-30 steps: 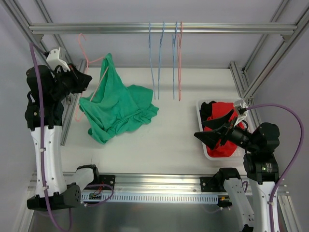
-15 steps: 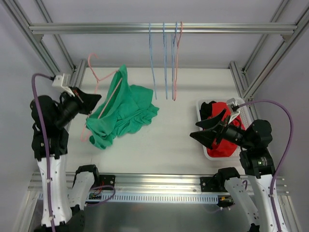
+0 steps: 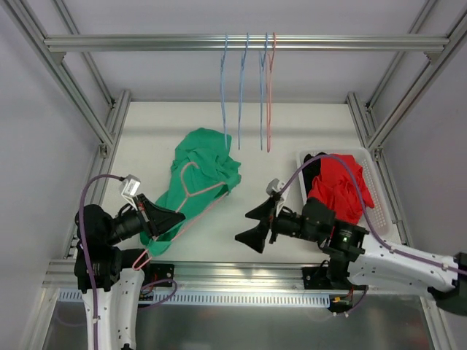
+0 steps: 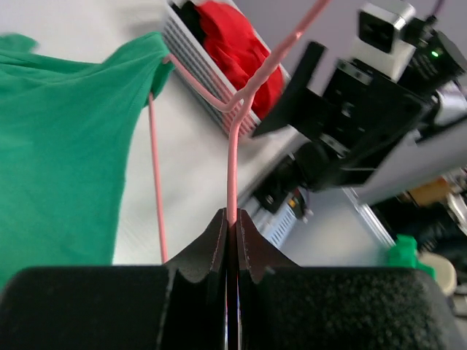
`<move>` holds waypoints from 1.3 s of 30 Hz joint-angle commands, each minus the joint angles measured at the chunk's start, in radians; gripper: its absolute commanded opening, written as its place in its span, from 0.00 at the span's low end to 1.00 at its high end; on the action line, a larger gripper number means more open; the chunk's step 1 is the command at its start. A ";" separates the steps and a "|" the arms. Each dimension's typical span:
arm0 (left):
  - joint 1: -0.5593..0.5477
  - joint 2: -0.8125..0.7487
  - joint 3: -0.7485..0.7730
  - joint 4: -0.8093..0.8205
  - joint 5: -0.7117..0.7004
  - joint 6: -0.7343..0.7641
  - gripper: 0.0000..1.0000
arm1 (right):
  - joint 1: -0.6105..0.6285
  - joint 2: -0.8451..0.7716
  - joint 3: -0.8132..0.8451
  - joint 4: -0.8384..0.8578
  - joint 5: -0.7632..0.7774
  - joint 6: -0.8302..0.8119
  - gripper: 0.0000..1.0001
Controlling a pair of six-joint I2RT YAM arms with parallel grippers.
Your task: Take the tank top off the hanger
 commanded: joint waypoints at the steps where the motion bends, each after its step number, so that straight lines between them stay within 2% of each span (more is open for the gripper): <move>1: -0.048 -0.029 -0.026 0.015 0.176 -0.075 0.00 | 0.166 0.086 0.002 0.231 0.541 -0.155 0.95; 6: -0.093 -0.042 -0.040 -0.013 0.213 -0.074 0.00 | 0.174 0.244 0.034 0.277 0.769 -0.232 0.84; 9: -0.100 -0.033 -0.020 -0.016 0.213 -0.074 0.00 | 0.174 0.293 0.061 0.276 0.810 -0.265 0.80; 13: -0.108 -0.020 0.032 -0.019 0.205 -0.068 0.00 | 0.167 0.376 0.110 0.245 0.850 -0.281 0.68; 16: -0.108 -0.013 0.057 -0.021 0.199 -0.065 0.00 | 0.158 0.390 0.109 0.243 0.859 -0.269 0.47; 18: -0.108 -0.013 0.062 -0.024 0.188 -0.062 0.00 | 0.158 0.384 0.106 0.243 0.851 -0.267 0.39; 19: -0.110 -0.011 0.060 -0.024 0.188 -0.062 0.00 | 0.159 0.377 0.106 0.246 0.850 -0.267 0.30; 21: -0.108 -0.011 0.057 -0.025 0.186 -0.064 0.00 | 0.159 0.367 0.104 0.245 0.862 -0.276 0.24; 22: -0.110 -0.013 0.056 -0.024 0.186 -0.064 0.00 | 0.158 0.360 0.103 0.246 0.866 -0.282 0.04; 23: -0.108 -0.014 0.054 -0.027 0.183 -0.061 0.00 | 0.158 0.347 0.103 0.249 0.886 -0.290 0.00; 29: -0.108 0.004 0.048 -0.027 0.176 -0.059 0.00 | 0.115 0.225 0.092 0.194 0.945 -0.305 0.00; 31: -0.113 0.018 0.063 -0.027 0.185 -0.061 0.00 | 0.047 0.150 0.091 0.121 0.939 -0.286 0.00; 32: -0.114 0.038 0.077 -0.027 0.185 -0.062 0.00 | 0.014 0.127 0.088 0.104 0.889 -0.279 0.00; 35: -0.114 0.131 0.208 -0.027 0.189 -0.074 0.00 | -0.123 0.077 0.100 0.032 0.775 -0.263 0.00; 36: -0.116 0.162 0.315 -0.028 0.197 -0.079 0.00 | -0.181 0.074 0.113 -0.011 0.735 -0.256 0.00; 38: -0.116 0.248 0.432 -0.028 0.197 -0.085 0.00 | -0.207 0.079 0.173 -0.048 0.631 -0.246 0.00; 39: -0.116 0.274 0.547 -0.028 0.190 -0.091 0.00 | -0.209 0.082 0.195 -0.075 0.591 -0.244 0.00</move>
